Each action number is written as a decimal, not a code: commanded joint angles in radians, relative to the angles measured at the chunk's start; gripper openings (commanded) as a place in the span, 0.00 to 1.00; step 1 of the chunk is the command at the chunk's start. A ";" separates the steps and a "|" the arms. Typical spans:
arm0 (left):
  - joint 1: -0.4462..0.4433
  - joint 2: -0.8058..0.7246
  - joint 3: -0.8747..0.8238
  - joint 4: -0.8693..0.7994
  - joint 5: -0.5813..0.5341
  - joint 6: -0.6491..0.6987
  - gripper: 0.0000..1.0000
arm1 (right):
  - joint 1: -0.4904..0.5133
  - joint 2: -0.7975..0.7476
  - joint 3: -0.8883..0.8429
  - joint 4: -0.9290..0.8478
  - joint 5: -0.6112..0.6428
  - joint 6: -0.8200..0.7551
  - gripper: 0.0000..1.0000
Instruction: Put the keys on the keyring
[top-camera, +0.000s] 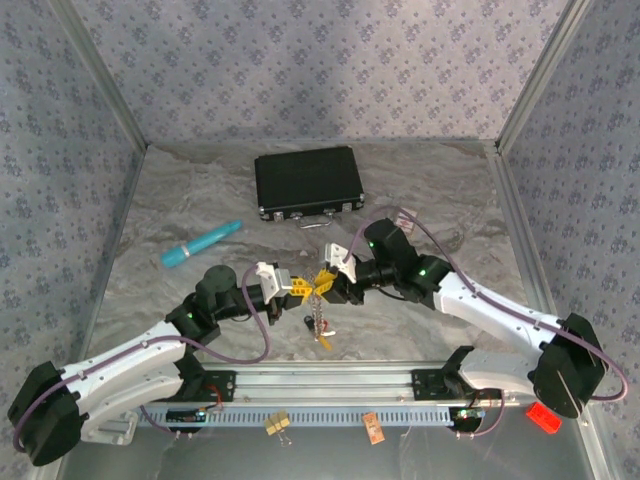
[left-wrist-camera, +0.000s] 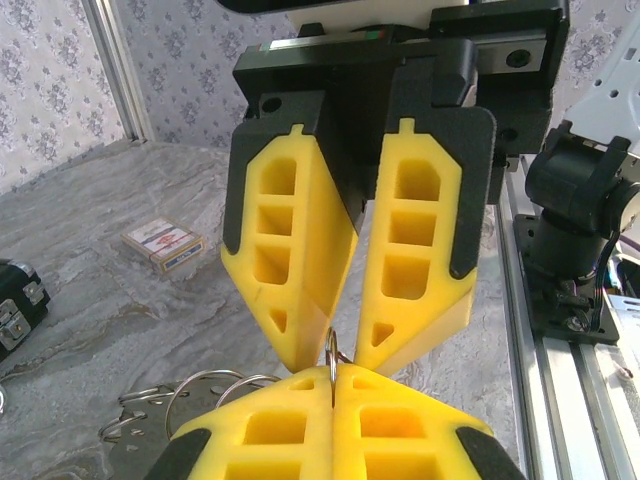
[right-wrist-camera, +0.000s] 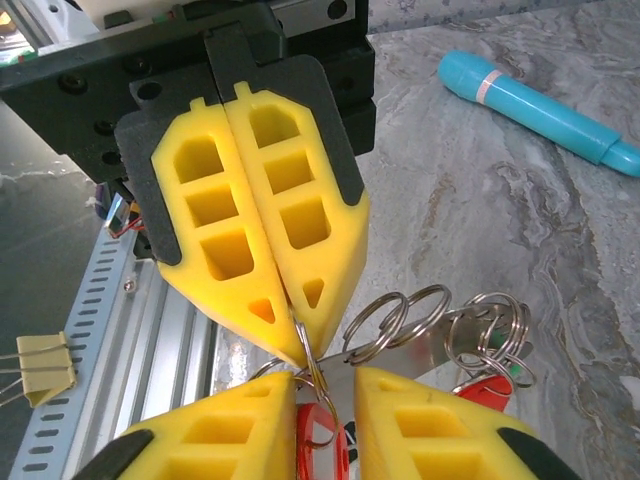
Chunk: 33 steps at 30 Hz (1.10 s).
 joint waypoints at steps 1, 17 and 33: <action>-0.011 -0.004 0.012 0.075 0.037 -0.011 0.00 | 0.008 0.006 0.039 0.007 -0.037 -0.013 0.20; -0.012 -0.025 0.082 -0.198 -0.062 0.095 0.24 | 0.022 0.023 0.174 -0.282 0.113 -0.161 0.00; -0.011 0.025 0.138 -0.274 -0.033 0.151 0.16 | 0.135 0.131 0.370 -0.514 0.304 -0.292 0.00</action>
